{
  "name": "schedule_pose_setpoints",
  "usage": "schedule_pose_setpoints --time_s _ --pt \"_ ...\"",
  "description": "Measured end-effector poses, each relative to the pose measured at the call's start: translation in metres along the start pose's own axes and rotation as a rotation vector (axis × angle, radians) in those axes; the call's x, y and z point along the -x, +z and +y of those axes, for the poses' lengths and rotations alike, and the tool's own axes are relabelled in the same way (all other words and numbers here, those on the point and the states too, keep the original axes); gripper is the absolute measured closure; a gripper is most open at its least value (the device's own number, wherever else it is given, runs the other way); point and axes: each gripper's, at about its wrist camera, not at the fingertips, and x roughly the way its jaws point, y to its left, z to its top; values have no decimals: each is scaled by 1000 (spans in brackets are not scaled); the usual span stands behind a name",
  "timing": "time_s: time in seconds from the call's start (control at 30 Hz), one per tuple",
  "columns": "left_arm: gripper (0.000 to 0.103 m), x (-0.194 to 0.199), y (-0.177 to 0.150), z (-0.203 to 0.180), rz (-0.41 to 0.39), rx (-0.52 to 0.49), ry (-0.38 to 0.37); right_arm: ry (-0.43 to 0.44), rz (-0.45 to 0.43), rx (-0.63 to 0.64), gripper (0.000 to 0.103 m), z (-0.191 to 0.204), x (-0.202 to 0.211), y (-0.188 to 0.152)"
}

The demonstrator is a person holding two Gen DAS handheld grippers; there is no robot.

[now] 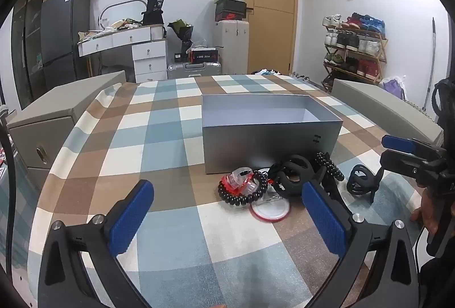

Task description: Organize jewelry

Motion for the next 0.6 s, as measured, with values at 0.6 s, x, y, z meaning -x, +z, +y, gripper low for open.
schedule_pose_setpoints --time_s 0.6 --pt "1 -1 -1 -3 1 -25 4 11 18 28 0 5 -3 -1"
